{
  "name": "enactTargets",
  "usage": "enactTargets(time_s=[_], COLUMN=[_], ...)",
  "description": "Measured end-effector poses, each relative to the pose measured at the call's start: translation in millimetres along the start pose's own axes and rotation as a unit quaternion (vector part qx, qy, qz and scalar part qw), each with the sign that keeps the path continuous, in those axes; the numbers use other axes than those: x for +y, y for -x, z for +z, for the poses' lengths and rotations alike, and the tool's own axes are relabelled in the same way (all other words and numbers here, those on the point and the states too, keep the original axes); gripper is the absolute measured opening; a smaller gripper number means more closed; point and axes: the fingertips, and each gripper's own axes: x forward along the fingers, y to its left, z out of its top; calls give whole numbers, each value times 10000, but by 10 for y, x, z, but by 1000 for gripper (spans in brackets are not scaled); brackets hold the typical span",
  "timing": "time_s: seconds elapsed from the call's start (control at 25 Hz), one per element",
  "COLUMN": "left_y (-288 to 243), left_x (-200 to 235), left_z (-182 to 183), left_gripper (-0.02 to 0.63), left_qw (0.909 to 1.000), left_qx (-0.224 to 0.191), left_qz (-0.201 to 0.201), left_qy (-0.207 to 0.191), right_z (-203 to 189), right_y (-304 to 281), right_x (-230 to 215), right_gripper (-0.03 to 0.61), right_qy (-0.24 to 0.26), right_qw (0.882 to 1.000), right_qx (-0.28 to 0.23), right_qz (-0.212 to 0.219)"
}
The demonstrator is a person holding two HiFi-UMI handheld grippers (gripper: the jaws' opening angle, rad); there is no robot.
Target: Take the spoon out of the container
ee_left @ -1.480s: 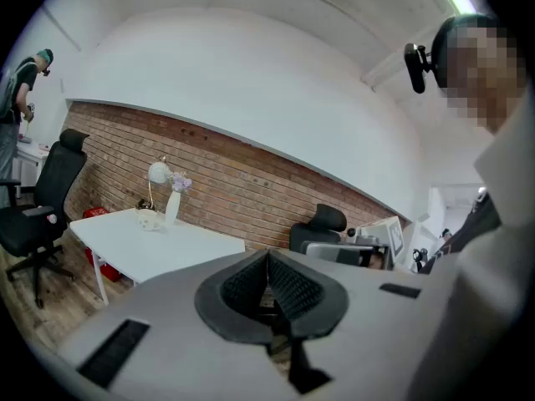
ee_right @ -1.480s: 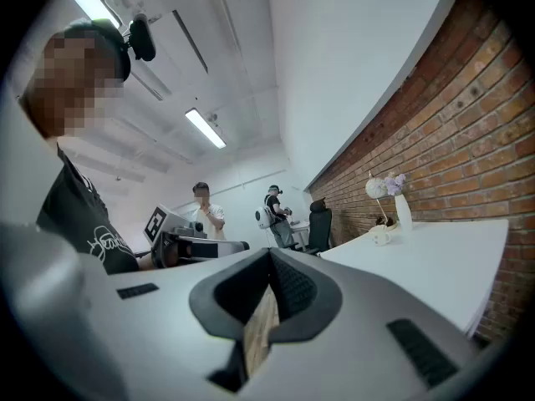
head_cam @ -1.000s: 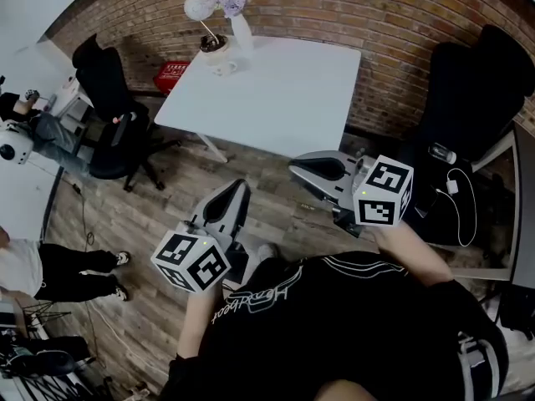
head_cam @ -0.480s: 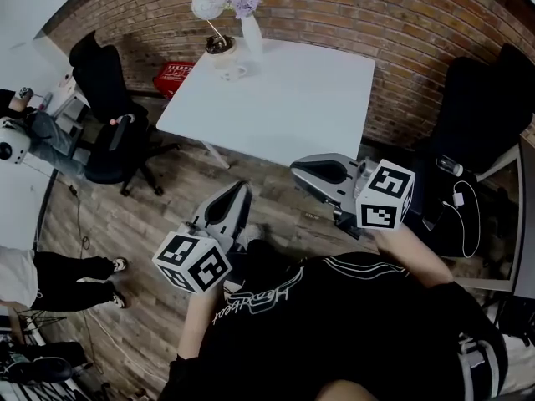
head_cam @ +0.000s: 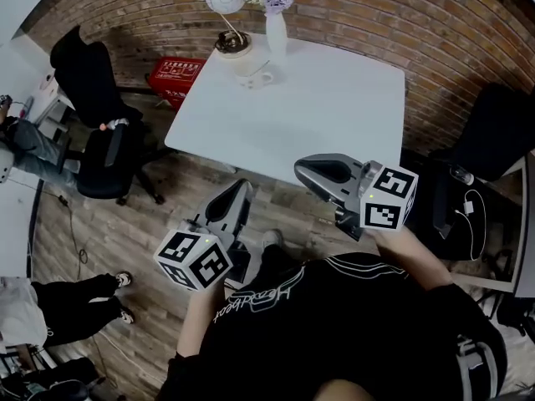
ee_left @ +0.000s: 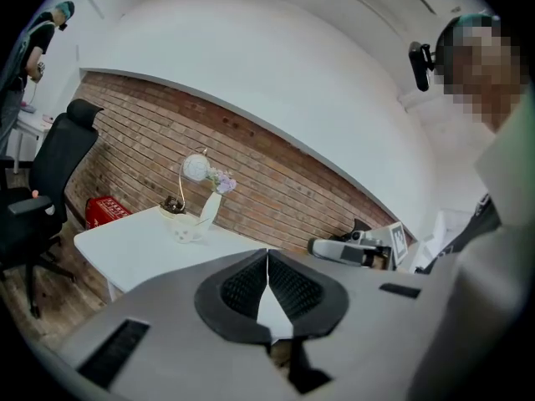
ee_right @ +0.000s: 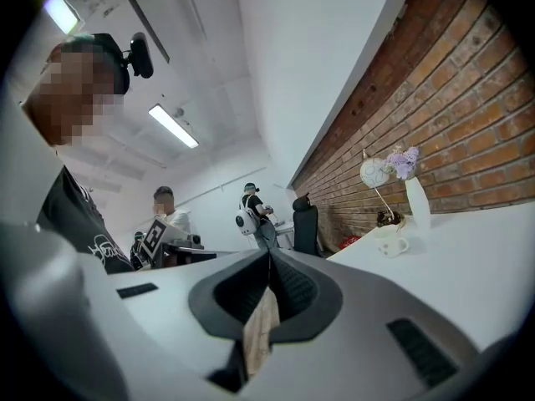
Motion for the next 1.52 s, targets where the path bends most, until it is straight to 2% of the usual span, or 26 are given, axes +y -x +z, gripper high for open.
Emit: enactTargets(time_s=[0.28, 0.48, 0.68, 0.96, 1.52], left_y=[-151, -219, -347, -616, -1587], left_x=[1071, 1576, 1830, 1968, 2534], left_z=[568, 807, 859, 877, 1161], left_gripper=[6, 6, 6, 6, 5], left_qw=[9996, 9988, 9981, 9962, 9906], left_qx=[132, 212, 299, 391, 844], left_qz=[-246, -446, -542, -779, -1066], left_qy=[50, 71, 18, 35, 153], right_z=[291, 405, 358, 369, 599], right_y=[-974, -1377, -1525, -1535, -1731], right_x=[-501, -710, -868, -1097, -2250], right_gripper=[-3, -3, -2, -2, -2], right_qy=[-189, -223, -159, -146, -448], right_qw=[9985, 9959, 9938, 9906, 9797], right_qx=[-182, -277, -220, -346, -448], right_qz=[-471, -831, -1075, -1315, -1904])
